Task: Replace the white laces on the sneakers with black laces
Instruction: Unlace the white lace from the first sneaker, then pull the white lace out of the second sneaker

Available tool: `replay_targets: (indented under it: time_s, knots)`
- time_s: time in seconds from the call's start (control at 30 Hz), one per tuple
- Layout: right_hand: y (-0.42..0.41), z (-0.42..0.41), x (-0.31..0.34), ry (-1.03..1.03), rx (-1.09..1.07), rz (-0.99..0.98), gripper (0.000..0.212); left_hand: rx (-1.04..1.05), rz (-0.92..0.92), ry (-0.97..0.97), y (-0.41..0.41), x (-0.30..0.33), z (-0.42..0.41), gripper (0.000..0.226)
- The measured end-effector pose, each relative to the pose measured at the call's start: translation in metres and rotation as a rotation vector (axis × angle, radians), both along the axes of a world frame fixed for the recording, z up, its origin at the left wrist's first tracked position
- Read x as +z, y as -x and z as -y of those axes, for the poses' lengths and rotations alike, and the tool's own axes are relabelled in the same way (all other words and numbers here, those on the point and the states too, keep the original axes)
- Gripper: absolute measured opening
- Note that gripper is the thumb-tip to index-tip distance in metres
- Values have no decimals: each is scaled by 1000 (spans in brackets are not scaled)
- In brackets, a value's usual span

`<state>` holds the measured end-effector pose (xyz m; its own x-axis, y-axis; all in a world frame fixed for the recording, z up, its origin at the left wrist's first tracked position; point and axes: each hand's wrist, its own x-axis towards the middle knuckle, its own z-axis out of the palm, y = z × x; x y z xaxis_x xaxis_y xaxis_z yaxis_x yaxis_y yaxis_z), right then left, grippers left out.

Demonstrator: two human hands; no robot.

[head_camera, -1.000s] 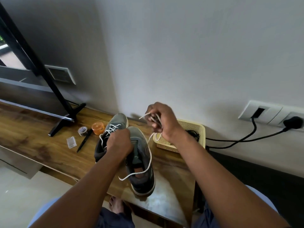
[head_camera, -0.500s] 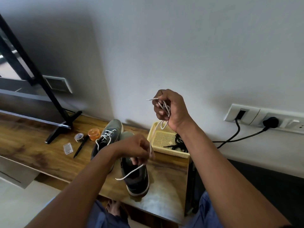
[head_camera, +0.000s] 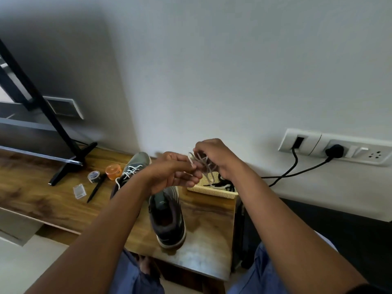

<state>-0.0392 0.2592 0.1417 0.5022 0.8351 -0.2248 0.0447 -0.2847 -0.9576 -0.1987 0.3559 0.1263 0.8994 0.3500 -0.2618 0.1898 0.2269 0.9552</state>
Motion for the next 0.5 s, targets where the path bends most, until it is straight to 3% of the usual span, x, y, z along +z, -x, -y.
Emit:
replay_targets:
  time_s: [0.1, 0.23, 0.37, 0.5]
  knots:
    - [0, 1, -11, 204, 75, 91, 14, -17, -256, -113, 1, -12, 1, 14]
    - [2, -4, -23, 461, 246, 449, 11, 51, -476, -362, -9, -30, 10, 13]
    - [5, -4, -41, 630, 349, 744, 12, -24, -584, -465, -17, -46, 19, 14]
    - [10, -2, -53, 751, 435, 812, 8, -92, -632, -505, -17, -47, 18, 12]
